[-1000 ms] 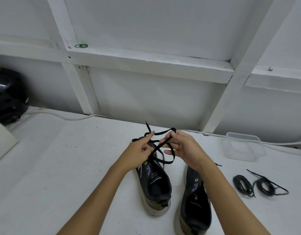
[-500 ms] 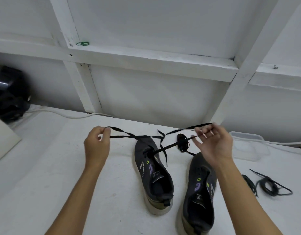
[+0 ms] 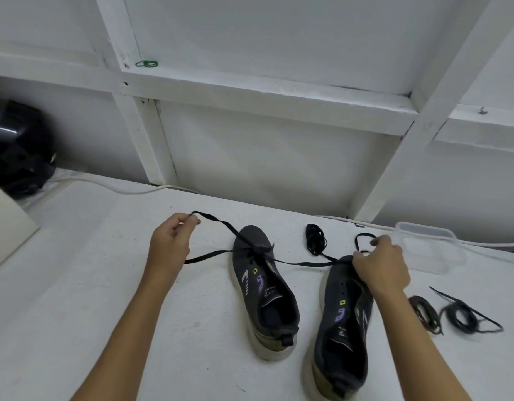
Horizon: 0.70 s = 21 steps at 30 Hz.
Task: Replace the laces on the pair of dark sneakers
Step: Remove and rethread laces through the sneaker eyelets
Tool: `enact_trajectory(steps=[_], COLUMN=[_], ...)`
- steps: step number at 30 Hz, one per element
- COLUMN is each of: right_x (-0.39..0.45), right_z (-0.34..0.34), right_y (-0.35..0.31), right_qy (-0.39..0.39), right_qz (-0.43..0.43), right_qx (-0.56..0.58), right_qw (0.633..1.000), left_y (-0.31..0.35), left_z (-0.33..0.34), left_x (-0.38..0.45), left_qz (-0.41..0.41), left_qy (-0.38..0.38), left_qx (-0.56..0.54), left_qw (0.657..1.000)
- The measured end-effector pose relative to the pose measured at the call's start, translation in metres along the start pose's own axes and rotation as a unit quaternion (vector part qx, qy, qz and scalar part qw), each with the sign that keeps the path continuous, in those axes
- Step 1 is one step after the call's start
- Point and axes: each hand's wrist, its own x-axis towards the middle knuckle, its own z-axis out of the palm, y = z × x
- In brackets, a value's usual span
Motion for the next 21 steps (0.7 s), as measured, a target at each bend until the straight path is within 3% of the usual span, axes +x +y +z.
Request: enact_trajectory(steps=[3,6,8,11,13,16,21], right_x=[-0.012,-0.033,-0.050,-0.064,-0.064,-0.057,-0.025], right_z=[0.004,0.002,0.003,0.009,0.011,0.013,0.011], right_y=[-0.023,-0.062,-0.088,-0.115,-0.125,-0.134,-0.136], right_qy=[0.024,-0.128,-0.240,-0.274,-0.260,-0.217,-0.116], right_qz=[-0.138,-0.311,-0.388,-0.464,-0.472,-0.445,-0.328], right_qx=[0.041,0.127,0.113,0.089,0.090,0.056,0.094], right_qw=[0.989,0.933,0.883,0.838,0.838,0.867,0.933], left_y=[0.006,0.021,0.034,0.051,0.060,0.071,0.071], left_z=[0.005,0.016,0.022,0.023,0.017,0.000,-0.027], left_x=[-0.006,-0.012,-0.014,-0.014,-0.010,-0.008,-0.008], left_qz=[0.032,0.050,0.069,0.082,0.073,0.040,-0.004], left_qy=[-0.110,-0.202,-0.242,-0.288,-0.306,-0.319,-0.325], left_qx=[0.104,0.158,0.172,0.177,0.184,0.189,0.124], left_qw=[0.988,0.965,0.953,0.938,0.931,0.928,0.938])
